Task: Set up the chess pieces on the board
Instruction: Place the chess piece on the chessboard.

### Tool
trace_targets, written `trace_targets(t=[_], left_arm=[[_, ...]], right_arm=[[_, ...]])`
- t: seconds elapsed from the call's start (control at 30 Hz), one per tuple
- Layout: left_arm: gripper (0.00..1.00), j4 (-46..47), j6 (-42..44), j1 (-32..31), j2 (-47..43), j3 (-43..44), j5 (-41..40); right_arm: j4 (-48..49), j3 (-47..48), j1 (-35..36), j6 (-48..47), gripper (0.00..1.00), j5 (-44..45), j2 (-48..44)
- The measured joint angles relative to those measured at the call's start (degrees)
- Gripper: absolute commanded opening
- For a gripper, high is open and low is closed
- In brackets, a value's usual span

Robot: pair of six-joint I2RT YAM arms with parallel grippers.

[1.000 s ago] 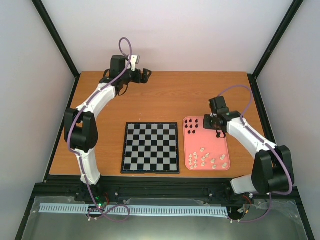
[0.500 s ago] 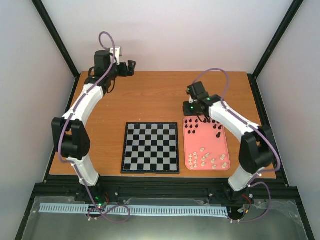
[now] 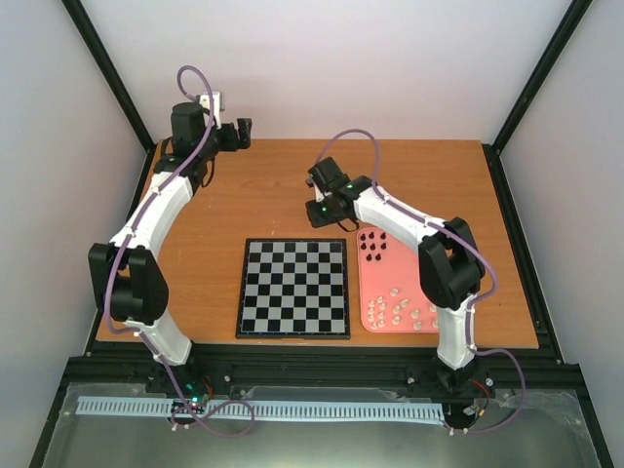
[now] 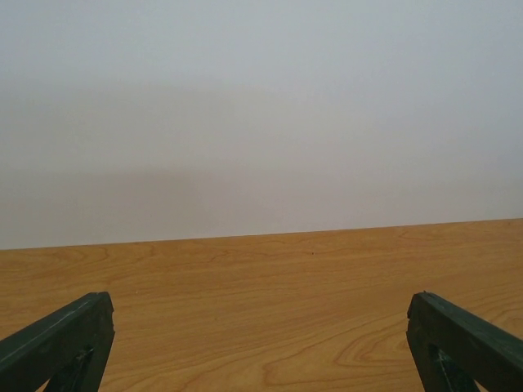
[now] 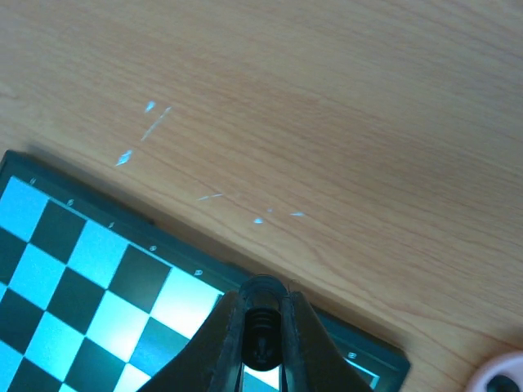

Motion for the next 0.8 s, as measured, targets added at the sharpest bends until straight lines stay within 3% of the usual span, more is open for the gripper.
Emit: trace_targets(t=[0.23, 0.8], left_arm=[[1.00, -0.02, 0.00, 0.17, -0.26, -0.44, -1.81], [1.00, 0.04, 0.02, 0.22, -0.39, -1.09, -2.36]], right_arm=[[-5.03, 5.84, 3.52, -1.11, 0.07, -0.46, 3.93], [-8.90, 8.13, 6.34, -2.34, 0.07, 0.59, 5.35]])
